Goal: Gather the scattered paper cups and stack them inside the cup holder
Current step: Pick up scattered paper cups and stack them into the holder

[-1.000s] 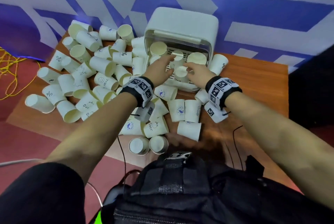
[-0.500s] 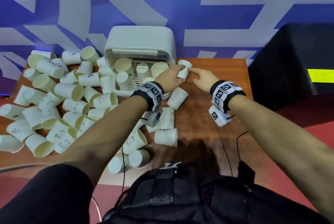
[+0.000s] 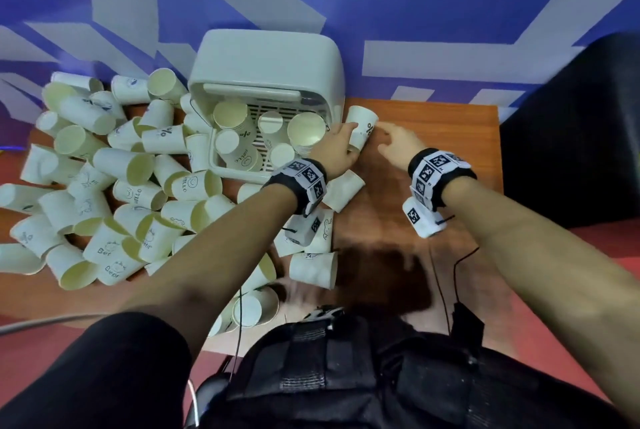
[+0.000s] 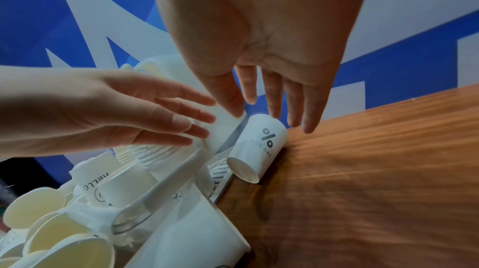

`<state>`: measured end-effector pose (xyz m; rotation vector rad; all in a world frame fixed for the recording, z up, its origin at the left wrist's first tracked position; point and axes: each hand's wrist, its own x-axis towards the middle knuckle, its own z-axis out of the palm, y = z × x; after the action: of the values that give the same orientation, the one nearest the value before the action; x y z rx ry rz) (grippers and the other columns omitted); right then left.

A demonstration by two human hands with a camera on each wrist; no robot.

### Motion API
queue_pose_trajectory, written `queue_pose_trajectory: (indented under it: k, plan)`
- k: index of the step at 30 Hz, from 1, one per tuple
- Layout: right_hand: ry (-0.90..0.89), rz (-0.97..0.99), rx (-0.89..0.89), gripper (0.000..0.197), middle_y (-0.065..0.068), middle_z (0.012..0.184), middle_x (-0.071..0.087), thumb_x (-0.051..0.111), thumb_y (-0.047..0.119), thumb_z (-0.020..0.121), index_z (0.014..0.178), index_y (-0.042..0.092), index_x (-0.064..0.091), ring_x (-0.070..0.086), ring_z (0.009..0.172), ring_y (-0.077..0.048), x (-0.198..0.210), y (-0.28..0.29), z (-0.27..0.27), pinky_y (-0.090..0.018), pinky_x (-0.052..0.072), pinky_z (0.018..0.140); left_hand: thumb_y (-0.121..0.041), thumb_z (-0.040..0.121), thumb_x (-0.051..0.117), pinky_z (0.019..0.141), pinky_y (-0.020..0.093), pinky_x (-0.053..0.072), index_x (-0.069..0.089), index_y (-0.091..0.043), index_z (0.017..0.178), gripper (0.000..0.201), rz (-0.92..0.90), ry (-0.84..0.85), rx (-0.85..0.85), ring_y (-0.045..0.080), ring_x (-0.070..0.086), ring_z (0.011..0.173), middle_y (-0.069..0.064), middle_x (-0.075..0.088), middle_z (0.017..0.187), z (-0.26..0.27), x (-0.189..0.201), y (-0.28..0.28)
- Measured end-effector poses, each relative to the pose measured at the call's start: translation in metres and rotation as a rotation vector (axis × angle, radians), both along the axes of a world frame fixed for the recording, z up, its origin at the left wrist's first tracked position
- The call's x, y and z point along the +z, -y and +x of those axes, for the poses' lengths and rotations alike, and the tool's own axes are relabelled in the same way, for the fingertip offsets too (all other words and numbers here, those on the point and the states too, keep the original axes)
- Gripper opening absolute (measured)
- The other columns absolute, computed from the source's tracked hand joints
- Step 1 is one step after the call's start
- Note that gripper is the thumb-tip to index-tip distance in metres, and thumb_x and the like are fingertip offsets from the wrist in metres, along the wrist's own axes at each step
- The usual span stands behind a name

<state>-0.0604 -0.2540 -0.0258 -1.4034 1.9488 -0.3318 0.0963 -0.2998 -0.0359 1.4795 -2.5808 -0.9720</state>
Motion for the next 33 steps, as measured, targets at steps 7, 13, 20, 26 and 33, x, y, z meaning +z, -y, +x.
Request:
queue_pose_trajectory:
  k: [7,13,20,26,33]
  plan:
    - [0.023,0.033,-0.064,0.061,-0.012,0.145,0.043,0.048,0.007,0.089,0.147,0.019,0.033,0.04,0.132,-0.03,-0.036,0.025,-0.01,-0.034,0.033,0.109,-0.023,0.093,0.054,0.109,0.043,0.032,0.021,-0.012,0.149,0.066,0.087,0.003,0.024,0.033,0.037,0.133,0.011,0.022,0.154,-0.015,-0.023,0.001]
    - [0.004,0.062,-0.105,0.059,-0.013,0.147,0.04,0.048,0.011,0.094,0.149,0.018,0.028,0.037,0.135,-0.029,-0.053,0.045,-0.028,-0.036,0.03,0.111,-0.013,0.092,0.053,0.117,0.036,0.019,0.02,-0.009,0.149,0.066,0.137,-0.109,0.094,0.03,0.022,0.143,0.016,0.015,0.158,-0.025,-0.039,0.008]
    - [0.143,0.032,-0.101,0.055,-0.007,0.143,0.047,0.047,0.004,0.092,0.144,0.018,0.036,0.043,0.131,-0.023,-0.065,0.059,-0.024,-0.028,0.032,0.107,-0.008,0.088,0.054,0.117,0.031,0.013,0.011,-0.009,0.152,0.077,0.192,-0.174,0.149,0.029,0.015,0.146,0.02,0.015,0.157,-0.031,-0.053,0.011]
    - [0.143,0.01,-0.2,0.026,-0.013,0.113,0.062,0.049,0.013,0.092,0.117,0.008,0.055,0.056,0.106,-0.027,-0.08,0.049,-0.034,-0.03,0.041,0.085,-0.004,0.087,0.055,0.109,0.022,0.021,0.018,-0.006,0.151,0.074,0.216,-0.213,0.15,0.03,0.029,0.14,0.018,0.024,0.154,-0.033,-0.062,0.012]
    - [0.203,0.032,-0.185,0.013,-0.015,0.097,0.064,0.055,0.017,0.09,0.101,0.01,0.059,0.062,0.093,-0.035,-0.08,0.027,-0.045,-0.039,0.047,0.084,-0.009,0.087,0.059,0.112,0.036,0.032,0.016,-0.014,0.151,0.077,0.221,-0.27,0.125,0.03,0.038,0.135,0.014,0.034,0.151,-0.032,-0.063,0.005]
